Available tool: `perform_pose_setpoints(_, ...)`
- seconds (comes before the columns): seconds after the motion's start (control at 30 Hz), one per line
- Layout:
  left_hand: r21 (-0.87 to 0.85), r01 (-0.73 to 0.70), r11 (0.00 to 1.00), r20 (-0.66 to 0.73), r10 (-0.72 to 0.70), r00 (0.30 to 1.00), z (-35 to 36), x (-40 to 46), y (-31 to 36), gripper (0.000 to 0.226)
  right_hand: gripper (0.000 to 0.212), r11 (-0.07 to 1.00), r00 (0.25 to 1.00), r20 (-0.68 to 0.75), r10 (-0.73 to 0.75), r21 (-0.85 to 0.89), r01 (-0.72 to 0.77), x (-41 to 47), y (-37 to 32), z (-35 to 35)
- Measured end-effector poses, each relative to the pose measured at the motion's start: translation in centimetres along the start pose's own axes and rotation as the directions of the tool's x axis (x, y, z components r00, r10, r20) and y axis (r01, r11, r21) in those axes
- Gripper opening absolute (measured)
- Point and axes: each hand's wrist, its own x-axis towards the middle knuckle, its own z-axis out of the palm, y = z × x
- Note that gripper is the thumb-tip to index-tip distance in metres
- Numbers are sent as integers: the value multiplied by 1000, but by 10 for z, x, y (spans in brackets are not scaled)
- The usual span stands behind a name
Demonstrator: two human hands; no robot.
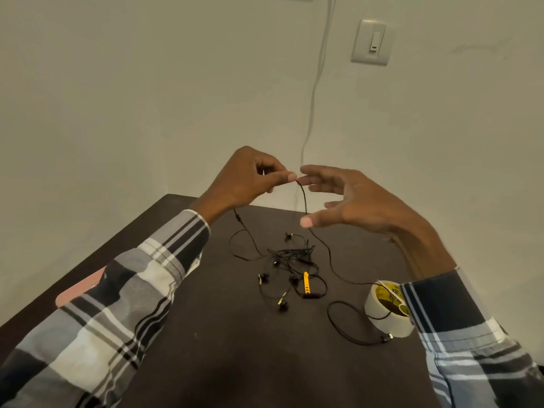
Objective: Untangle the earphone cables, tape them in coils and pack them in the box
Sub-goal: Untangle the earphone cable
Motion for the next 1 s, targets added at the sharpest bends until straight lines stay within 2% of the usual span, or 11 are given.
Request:
perform_pose_setpoints(0.07,-10,-25,1000,26,25,999,3,1,4,26,58,998,988,-146,-44,36,49,5,-3,10)
perform_pose_setpoints(0.13,-30,-42,999,39,43,998,4,0,8,27,24,983,950,-308,-42,155,94,9,-4,19)
perform_pose_setpoints(0.17,-33,-47,998,44,48,998,4,0,10,28,15,971,935,-353,-26,215,108,10,-3,21)
perform_pose_setpoints(0.37,-58,24,998,21,-23,1000,-5,-5,5,27,7,947,862,-507,0,276,162,7,1,10)
perform_pose_setpoints(0.53,-184,87,979,14,-86,996,-13,-8,2,26,4,938,797,-604,23,289,193,5,5,-5)
perform_pose_setpoints(0.73,-230,105,967,18,-104,994,-19,-11,-1,29,7,904,664,-746,53,318,285,1,5,-26)
perform_pose_setpoints(0.8,-239,109,965,19,-107,994,-21,-14,-4,28,7,910,672,-737,67,322,262,-2,8,-27)
perform_pose_setpoints(0.87,-246,112,963,8,-114,993,-21,-16,-7,28,9,918,735,-672,94,344,197,-5,11,-23)
perform_pose_setpoints(0.93,-257,128,958,-4,-134,991,-21,-17,-8,28,8,928,854,-503,130,365,74,-8,13,-21)
perform_pose_setpoints(1.0,-254,140,957,12,-142,990,-20,-17,-8,29,13,959,946,-284,156,275,-75,-10,16,-20)
